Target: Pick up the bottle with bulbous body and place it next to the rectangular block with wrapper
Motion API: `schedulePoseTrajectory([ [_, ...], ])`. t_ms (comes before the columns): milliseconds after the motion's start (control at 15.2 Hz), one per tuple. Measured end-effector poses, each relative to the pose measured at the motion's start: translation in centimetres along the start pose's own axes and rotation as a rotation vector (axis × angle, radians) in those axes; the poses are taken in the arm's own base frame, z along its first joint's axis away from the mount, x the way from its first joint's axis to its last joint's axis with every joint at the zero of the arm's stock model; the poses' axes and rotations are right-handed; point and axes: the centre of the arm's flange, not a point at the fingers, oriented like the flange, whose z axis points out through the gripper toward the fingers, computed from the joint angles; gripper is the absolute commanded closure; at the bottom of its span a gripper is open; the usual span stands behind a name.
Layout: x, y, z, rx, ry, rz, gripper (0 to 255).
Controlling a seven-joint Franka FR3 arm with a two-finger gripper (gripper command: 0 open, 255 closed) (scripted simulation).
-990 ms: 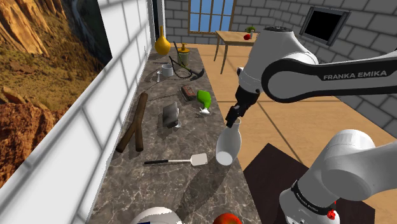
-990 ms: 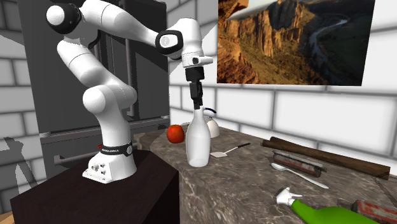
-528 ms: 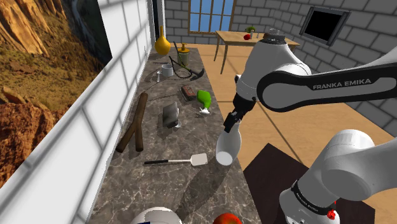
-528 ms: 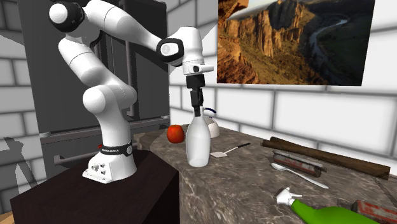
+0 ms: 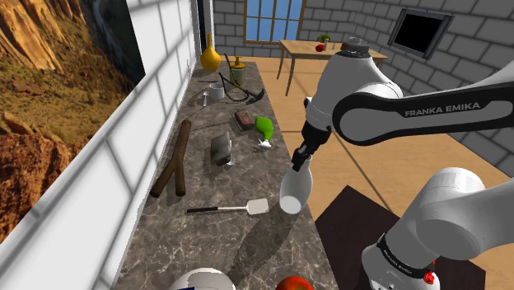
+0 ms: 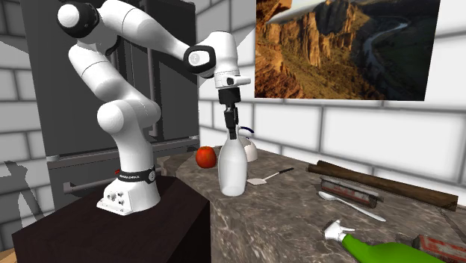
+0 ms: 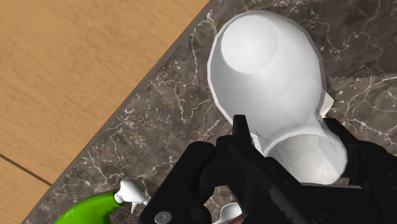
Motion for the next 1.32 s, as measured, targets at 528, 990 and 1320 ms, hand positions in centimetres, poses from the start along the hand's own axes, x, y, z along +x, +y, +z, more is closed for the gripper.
schedulePoseTrajectory([
  [528,0.0,0.0,-0.3,0.000,0.000,0.000,255],
  [990,0.5,0.0,-3.7,0.000,0.000,0.000,255],
  [1320,0.7,-0.1,-6.3,0.000,0.000,0.000,255],
])
